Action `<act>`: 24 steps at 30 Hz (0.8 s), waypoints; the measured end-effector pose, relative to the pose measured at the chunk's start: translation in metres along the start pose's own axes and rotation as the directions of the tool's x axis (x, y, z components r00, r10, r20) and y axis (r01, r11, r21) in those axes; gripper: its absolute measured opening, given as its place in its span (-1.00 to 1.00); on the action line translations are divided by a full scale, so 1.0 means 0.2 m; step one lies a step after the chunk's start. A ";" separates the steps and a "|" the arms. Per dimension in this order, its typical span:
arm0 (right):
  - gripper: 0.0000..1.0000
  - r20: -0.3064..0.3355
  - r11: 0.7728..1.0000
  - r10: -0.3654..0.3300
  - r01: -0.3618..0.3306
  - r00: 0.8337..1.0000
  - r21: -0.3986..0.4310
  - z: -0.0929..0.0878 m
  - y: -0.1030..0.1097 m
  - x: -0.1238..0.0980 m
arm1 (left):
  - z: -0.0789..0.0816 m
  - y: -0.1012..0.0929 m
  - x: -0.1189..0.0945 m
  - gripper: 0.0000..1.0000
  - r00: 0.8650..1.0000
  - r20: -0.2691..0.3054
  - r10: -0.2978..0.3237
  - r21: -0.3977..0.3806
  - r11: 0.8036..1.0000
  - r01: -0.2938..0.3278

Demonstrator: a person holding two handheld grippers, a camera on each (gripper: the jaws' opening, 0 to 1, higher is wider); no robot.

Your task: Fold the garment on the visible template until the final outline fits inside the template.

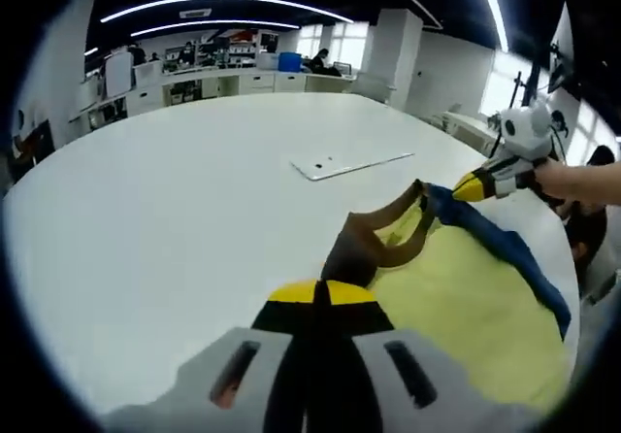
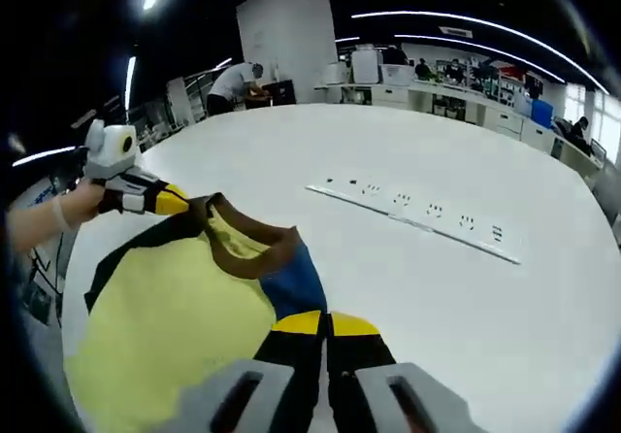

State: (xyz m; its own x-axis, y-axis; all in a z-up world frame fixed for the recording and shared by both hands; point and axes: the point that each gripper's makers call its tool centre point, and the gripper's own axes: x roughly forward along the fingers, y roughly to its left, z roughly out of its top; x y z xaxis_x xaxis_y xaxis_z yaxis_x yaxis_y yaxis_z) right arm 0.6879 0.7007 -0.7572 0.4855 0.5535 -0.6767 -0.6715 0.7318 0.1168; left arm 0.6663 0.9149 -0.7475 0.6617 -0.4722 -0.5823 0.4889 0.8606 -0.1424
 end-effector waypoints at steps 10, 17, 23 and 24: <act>-1.00 -0.002 1.000 -0.005 0.005 1.000 0.009 0.01 -0.03 0.05 | -0.04 0.06 0.05 -1.00 0.999 -0.015 0.028 -0.017 0.999 -0.028; -1.00 0.000 1.000 -0.004 0.004 1.000 -0.014 0.00 -0.02 0.04 | -0.02 0.05 0.06 -1.00 1.000 -0.001 0.013 0.009 1.000 -0.013; -0.76 0.047 1.000 0.013 -0.014 0.999 0.010 0.04 0.00 0.00 | 0.01 0.05 0.02 -0.66 0.999 0.027 0.021 0.045 0.999 -0.022; -0.67 0.057 1.000 0.015 -0.015 0.998 0.005 0.05 0.01 -0.01 | 0.02 0.05 0.01 -0.55 0.999 0.031 0.024 0.069 0.997 -0.026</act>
State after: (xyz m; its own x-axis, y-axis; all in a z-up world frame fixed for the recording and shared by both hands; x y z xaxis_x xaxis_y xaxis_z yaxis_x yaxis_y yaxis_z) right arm 0.6911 0.7045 -0.7491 0.5068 0.5859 -0.6324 -0.6760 0.7253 0.1302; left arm 0.6756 0.9222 -0.7474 0.6905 -0.4572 -0.5606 0.5096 0.8574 -0.0717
